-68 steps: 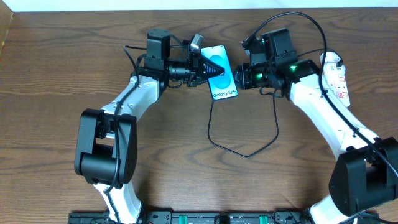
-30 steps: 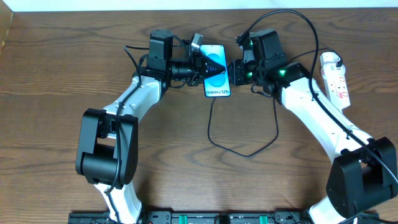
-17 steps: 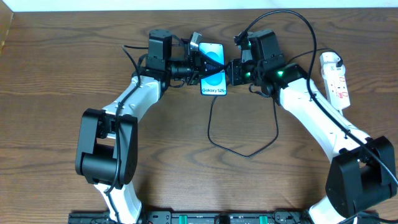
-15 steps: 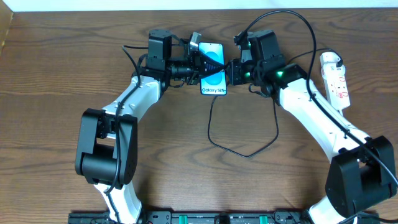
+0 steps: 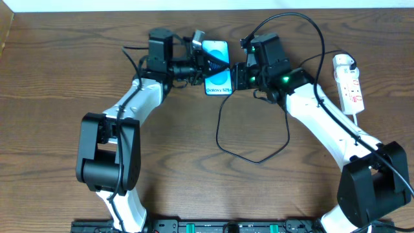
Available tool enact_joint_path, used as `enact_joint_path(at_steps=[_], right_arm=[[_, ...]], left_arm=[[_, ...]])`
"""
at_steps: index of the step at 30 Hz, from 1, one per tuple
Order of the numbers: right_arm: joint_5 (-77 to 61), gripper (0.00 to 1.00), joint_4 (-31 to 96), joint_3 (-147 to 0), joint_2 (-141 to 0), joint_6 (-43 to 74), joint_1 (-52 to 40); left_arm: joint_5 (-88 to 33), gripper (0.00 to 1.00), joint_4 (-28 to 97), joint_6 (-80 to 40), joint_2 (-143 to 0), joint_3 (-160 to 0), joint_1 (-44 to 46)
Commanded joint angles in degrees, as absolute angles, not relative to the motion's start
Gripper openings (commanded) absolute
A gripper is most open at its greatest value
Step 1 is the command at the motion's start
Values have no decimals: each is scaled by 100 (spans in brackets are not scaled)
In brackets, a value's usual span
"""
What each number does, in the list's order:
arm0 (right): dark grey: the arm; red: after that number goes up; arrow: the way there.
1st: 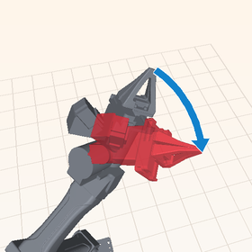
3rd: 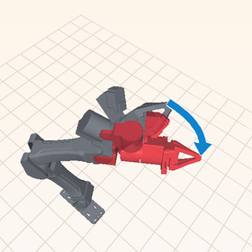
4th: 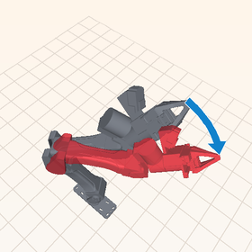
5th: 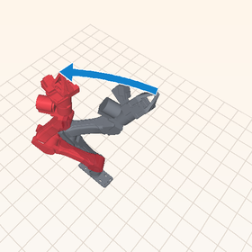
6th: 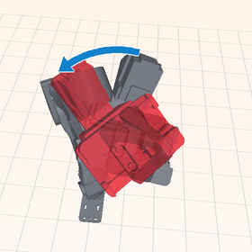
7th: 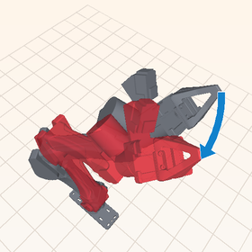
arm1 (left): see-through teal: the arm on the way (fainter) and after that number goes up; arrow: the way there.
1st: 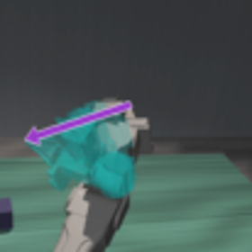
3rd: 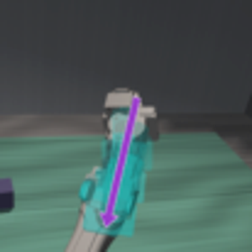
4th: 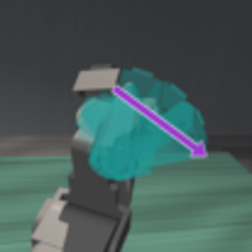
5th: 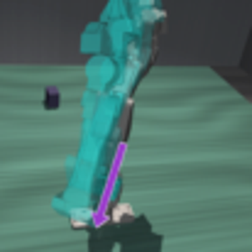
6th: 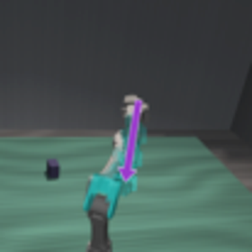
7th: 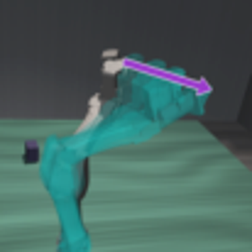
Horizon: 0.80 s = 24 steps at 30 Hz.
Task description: Plug charger to phone and switch on socket
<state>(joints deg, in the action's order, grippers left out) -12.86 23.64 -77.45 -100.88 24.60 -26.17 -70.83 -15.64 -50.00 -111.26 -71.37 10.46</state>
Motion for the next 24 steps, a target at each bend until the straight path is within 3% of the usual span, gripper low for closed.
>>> enact_joint_path(at_steps=[1, 10, 15, 24], right_arm=[[-1634, 33, 2609, -7946, -9988, 3463, -2676], [-1955, 35, 3046, -8256, -10235, 3638, -2137], [-1708, 29, 3736, -9214, -10938, 3824, -2102], [-1876, 28, 3444, -9327, -11830, 4866, -2143]], left_arm=[[-7234, 7, -2287, -5951, -11144, -7181, 617], [-6624, 7, -5030, -9288, -11144, -7183, -370], [-6372, 7, -5026, -9380, -11144, -7183, -395], [-5795, 7, -4683, -9295, -11144, -7183, -436]])
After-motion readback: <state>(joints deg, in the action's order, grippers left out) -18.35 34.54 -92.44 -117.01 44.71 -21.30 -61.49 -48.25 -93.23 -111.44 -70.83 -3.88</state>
